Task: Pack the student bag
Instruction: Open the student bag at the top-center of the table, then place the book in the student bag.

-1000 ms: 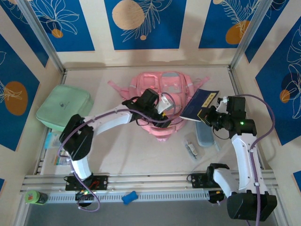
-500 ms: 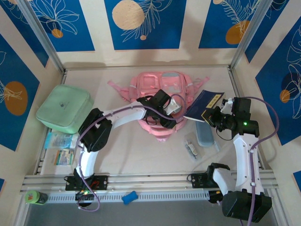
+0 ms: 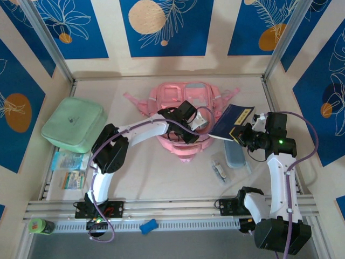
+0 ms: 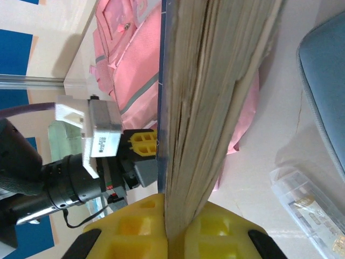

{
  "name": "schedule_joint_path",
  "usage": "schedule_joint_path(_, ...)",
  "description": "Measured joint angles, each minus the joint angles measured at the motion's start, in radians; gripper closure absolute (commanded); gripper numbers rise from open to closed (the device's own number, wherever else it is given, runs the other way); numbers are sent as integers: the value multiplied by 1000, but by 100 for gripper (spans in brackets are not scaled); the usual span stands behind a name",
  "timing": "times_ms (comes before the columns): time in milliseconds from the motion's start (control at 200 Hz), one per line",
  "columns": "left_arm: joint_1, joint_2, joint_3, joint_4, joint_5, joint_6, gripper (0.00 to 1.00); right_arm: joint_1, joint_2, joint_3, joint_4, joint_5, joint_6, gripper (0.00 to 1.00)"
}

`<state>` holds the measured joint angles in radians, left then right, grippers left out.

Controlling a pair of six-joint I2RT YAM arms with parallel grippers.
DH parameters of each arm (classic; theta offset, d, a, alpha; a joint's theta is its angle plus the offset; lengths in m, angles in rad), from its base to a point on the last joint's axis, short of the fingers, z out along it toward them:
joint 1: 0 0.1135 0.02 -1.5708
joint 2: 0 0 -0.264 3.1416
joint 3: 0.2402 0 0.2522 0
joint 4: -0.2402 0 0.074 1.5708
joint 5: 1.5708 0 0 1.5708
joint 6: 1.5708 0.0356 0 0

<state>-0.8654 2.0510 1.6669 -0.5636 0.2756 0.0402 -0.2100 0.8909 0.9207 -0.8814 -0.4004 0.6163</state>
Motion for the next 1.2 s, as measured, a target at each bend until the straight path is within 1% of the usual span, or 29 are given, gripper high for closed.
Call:
schedule_joint_path(185, 0, -21, 75, -59, -82, 11, 100, 0, -6, 0, -62, -5, -11, 100)
schedule_joint_path(260, 0, -55, 105, -71, -118, 14, 100, 3, -26, 0, -77, -23, -11, 100)
schedule_joint_path(355, 0, -114, 139, -72, -180, 15, 100, 30, -51, 0, -84, -38, -10, 100)
schedule_joint_path(470, 1, -162, 203, -72, -253, 23, 100, 108, -63, -28, -63, -48, 11, 100)
schedule_joint_path(595, 1, -173, 261, -87, -305, 26, 100, 239, -45, -110, 8, -49, 68, 100)
schedule_joint_path(750, -1, -176, 274, -117, -311, 18, 100, 397, 76, -163, 179, -53, 155, 100)
schedule_joint_path(850, -9, -180, 274, -124, -319, 2, 100, 447, 166, -170, 335, -52, 208, 100)
schedule_joint_path(955, -21, -184, 274, -132, -338, -16, 100, 462, 268, -172, 498, -47, 252, 100)
schedule_joint_path(1076, -26, -188, 274, -134, -345, -26, 100, 453, 414, -169, 644, -50, 260, 100)
schedule_joint_path(1146, -26, -190, 274, -134, -345, -33, 100, 434, 502, -154, 689, -56, 259, 91)
schedule_joint_path(1201, -26, -191, 274, -134, -349, -35, 100, 415, 553, -146, 709, -51, 256, 86)
